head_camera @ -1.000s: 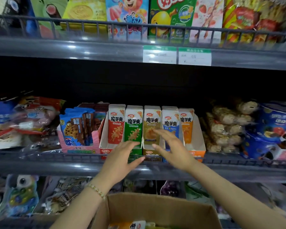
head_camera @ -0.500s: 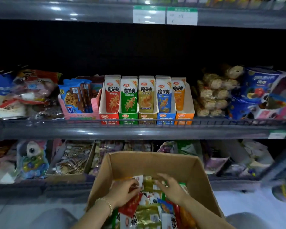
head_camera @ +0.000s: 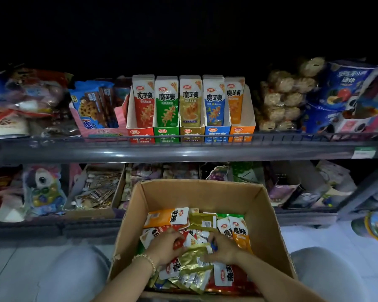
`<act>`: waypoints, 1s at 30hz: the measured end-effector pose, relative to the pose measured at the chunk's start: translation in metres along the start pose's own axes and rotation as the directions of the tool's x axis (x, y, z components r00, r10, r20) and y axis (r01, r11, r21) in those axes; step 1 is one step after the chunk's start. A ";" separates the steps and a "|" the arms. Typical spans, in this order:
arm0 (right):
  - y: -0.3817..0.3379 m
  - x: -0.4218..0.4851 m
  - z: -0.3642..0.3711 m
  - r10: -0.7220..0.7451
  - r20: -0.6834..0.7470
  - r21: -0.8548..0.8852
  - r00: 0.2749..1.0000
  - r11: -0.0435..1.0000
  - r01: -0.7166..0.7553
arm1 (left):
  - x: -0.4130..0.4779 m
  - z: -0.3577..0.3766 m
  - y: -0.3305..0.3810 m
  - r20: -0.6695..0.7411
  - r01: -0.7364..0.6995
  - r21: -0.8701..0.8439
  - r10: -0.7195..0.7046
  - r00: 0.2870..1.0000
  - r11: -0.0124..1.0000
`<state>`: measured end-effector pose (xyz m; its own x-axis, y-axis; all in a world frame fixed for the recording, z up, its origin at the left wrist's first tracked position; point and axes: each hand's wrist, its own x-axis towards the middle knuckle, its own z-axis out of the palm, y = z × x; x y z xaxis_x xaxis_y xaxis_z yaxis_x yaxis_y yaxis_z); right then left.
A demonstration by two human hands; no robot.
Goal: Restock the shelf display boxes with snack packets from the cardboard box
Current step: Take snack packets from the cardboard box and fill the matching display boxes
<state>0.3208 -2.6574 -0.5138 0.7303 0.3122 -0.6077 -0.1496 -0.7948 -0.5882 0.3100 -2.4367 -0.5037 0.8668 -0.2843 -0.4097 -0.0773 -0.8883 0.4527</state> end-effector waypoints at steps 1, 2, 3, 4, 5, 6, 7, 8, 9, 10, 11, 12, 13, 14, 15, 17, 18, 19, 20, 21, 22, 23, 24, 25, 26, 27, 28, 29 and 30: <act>-0.003 -0.003 0.002 0.014 0.027 -0.002 1.000 1.000 -0.014 | 0.000 0.001 0.000 -0.003 0.002 -0.019 -0.002 1.000 1.000; -0.002 -0.002 0.005 0.036 0.048 0.016 0.998 0.999 -0.037 | -0.002 0.001 -0.001 -0.002 0.008 -0.044 -0.008 1.000 0.999; 0.001 -0.001 0.007 0.035 0.066 0.042 0.997 0.998 -0.038 | -0.003 0.001 -0.001 -0.004 0.015 -0.071 -0.015 1.000 0.997; 0.001 0.000 0.007 0.036 0.080 0.077 0.996 0.996 -0.042 | -0.003 0.000 -0.001 -0.011 0.021 -0.097 -0.022 1.000 0.995; 0.000 -0.002 0.006 -0.006 0.079 0.114 0.997 0.994 -0.003 | -0.004 -0.001 -0.001 -0.027 0.023 -0.128 -0.027 0.999 0.992; -0.004 -0.008 0.001 -0.028 0.072 0.142 0.997 0.990 0.018 | -0.006 -0.004 0.000 -0.048 0.028 -0.167 -0.036 0.998 0.986; -0.006 -0.011 -0.004 -0.067 0.057 0.184 0.996 0.981 0.055 | -0.007 -0.007 0.001 -0.078 0.030 -0.221 -0.048 0.996 0.975; -0.003 -0.009 -0.010 -0.083 0.020 0.239 0.996 0.968 0.076 | -0.009 -0.012 0.002 -0.113 0.030 -0.286 -0.064 0.992 0.958; 0.002 -0.007 -0.017 -0.095 -0.040 0.303 0.995 0.948 0.102 | -0.010 -0.017 0.003 -0.157 0.025 -0.347 -0.084 0.984 0.938; 0.002 -0.010 -0.025 -0.097 -0.103 0.376 0.990 0.918 0.129 | -0.011 -0.022 0.005 -0.200 0.018 -0.402 -0.107 0.974 0.915; -0.003 -0.015 -0.035 -0.094 -0.162 0.452 0.982 0.878 0.158 | -0.012 -0.027 0.006 -0.239 0.008 -0.459 -0.132 0.962 0.888; -0.012 -0.022 -0.045 -0.086 -0.214 0.516 0.973 0.836 0.188 | -0.012 -0.032 0.008 -0.270 -0.008 -0.515 -0.154 0.950 0.857; -0.020 -0.028 -0.055 -0.085 -0.277 0.561 0.957 0.794 0.233 | -0.012 -0.036 0.011 -0.291 -0.030 -0.580 -0.173 0.941 0.814; -0.024 -0.031 -0.064 -0.087 -0.321 0.603 0.943 0.749 0.275 | -0.012 -0.040 0.015 -0.295 -0.054 -0.643 -0.182 0.938 0.764; -0.030 -0.035 -0.069 -0.091 -0.347 0.637 0.934 0.708 0.305 | -0.013 -0.043 0.020 -0.284 -0.076 -0.702 -0.180 0.942 0.709; -0.040 -0.038 -0.072 -0.067 -0.378 0.711 0.923 0.617 0.336 | -0.014 -0.048 0.032 -0.236 -0.098 -0.777 -0.143 0.961 0.622; -0.043 -0.036 -0.072 -0.044 -0.376 0.751 0.926 0.571 0.332 | -0.016 -0.051 0.040 -0.222 -0.112 -0.784 -0.107 0.969 0.610; -0.047 -0.036 -0.071 -0.041 -0.376 0.775 0.926 0.534 0.338 | -0.017 -0.054 0.047 -0.225 -0.126 -0.770 -0.080 0.971 0.625; -0.052 -0.036 -0.071 -0.045 -0.387 0.790 0.921 0.499 0.356 | -0.018 -0.056 0.052 -0.250 -0.154 -0.757 -0.064 0.966 0.636; -0.056 -0.036 -0.072 -0.049 -0.402 0.800 0.914 0.467 0.377 | -0.018 -0.058 0.056 -0.288 -0.193 -0.758 -0.055 0.956 0.623; -0.060 -0.036 -0.074 -0.046 -0.418 0.811 0.907 0.432 0.395 | -0.017 -0.061 0.058 -0.336 -0.228 -0.767 -0.072 0.939 0.599; -0.064 -0.036 -0.076 -0.039 -0.434 0.815 0.900 0.409 0.410 | -0.015 -0.064 0.060 -0.383 -0.247 -0.785 -0.132 0.914 0.568; -0.068 -0.037 -0.078 -0.031 -0.447 0.819 0.894 0.388 0.423 | -0.014 -0.068 0.062 -0.437 -0.260 -0.790 -0.212 0.874 0.556; -0.074 -0.038 -0.080 -0.023 -0.457 0.820 0.889 0.375 0.432 | -0.014 -0.073 0.064 -0.510 -0.277 -0.756 -0.267 0.818 0.593; -0.079 -0.039 -0.081 -0.020 -0.468 0.817 0.884 0.370 0.441 | -0.016 -0.078 0.066 -0.602 -0.289 -0.658 -0.255 0.757 0.695; -0.083 -0.040 -0.082 -0.027 -0.477 0.811 0.878 0.371 0.452 | -0.018 -0.084 0.068 -0.692 -0.285 -0.466 -0.144 0.708 0.837; -0.088 -0.041 -0.082 -0.044 -0.484 0.806 0.874 0.367 0.464 | -0.021 -0.090 0.070 -0.736 -0.262 -0.200 0.032 0.676 0.944; -0.093 -0.043 -0.083 -0.066 -0.486 0.802 0.872 0.363 0.474 | -0.023 -0.096 0.073 -0.697 -0.227 0.033 0.185 0.693 0.973; -0.097 -0.045 -0.083 -0.086 -0.486 0.801 0.870 0.356 0.482 | -0.023 -0.100 0.075 -0.634 -0.212 0.150 0.259 0.729 0.966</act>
<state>0.3583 -2.6376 -0.3853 0.9718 0.0872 -0.2190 -0.2350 0.2839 -0.9296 0.3334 -2.4604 -0.3809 0.9240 -0.2082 0.3209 -0.3326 -0.8516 0.4051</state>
